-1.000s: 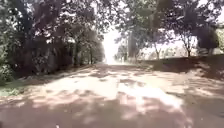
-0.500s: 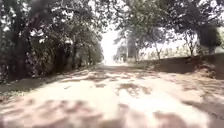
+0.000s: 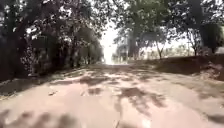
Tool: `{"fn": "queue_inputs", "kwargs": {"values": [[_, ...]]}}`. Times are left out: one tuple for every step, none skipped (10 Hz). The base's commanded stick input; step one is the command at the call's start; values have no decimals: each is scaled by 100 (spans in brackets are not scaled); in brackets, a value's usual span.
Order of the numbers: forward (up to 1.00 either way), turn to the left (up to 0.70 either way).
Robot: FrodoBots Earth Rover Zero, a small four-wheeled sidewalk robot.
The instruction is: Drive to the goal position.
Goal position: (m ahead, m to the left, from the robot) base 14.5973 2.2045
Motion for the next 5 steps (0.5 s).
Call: {"fn": "queue_inputs", "kwargs": {"values": [[100, 0], [100, 0], [100, 0], [100, 0], [100, 0]]}}
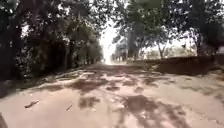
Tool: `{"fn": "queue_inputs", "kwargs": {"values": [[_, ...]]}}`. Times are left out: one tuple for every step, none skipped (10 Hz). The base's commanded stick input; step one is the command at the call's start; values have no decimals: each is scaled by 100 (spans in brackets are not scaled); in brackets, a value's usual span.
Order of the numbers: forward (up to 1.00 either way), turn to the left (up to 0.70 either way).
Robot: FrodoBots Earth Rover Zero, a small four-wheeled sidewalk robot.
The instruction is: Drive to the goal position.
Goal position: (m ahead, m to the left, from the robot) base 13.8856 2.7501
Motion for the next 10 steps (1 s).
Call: {"fn": "queue_inputs", "kwargs": {"values": [[100, 0], [100, 0], [100, 0], [100, 0], [100, 0], [100, 0], [100, 0], [100, 0], [100, 0], [100, 0]]}}
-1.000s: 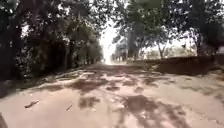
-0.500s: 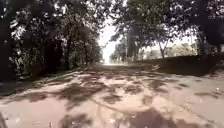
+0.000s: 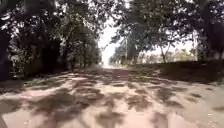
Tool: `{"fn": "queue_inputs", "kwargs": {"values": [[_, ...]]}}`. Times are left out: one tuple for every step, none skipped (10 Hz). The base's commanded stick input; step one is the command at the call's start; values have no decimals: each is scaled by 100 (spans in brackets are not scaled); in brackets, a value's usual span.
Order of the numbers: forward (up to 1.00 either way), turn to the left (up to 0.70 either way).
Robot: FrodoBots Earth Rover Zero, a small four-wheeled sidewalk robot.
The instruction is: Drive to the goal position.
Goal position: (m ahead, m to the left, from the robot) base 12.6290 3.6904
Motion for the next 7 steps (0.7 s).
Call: {"fn": "queue_inputs", "kwargs": {"values": [[100, 0], [100, 0], [100, 0], [100, 0], [100, 0], [100, 0], [100, 0]]}}
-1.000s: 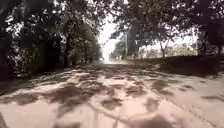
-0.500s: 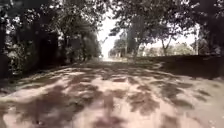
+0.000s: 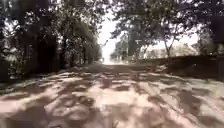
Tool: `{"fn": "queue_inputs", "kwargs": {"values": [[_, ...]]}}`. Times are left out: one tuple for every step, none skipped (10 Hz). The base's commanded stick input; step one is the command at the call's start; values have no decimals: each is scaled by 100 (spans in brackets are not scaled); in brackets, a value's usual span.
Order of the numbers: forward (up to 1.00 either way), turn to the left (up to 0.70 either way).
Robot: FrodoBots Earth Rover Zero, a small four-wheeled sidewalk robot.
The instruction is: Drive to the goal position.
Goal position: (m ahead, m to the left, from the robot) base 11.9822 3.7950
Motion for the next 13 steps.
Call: {"fn": "queue_inputs", "kwargs": {"values": [[100, 0], [100, 0], [100, 0], [100, 0], [100, 0], [100, 0], [100, 0], [100, 0], [100, 0], [100, 0], [100, 0], [100, 0], [100, 0]]}}
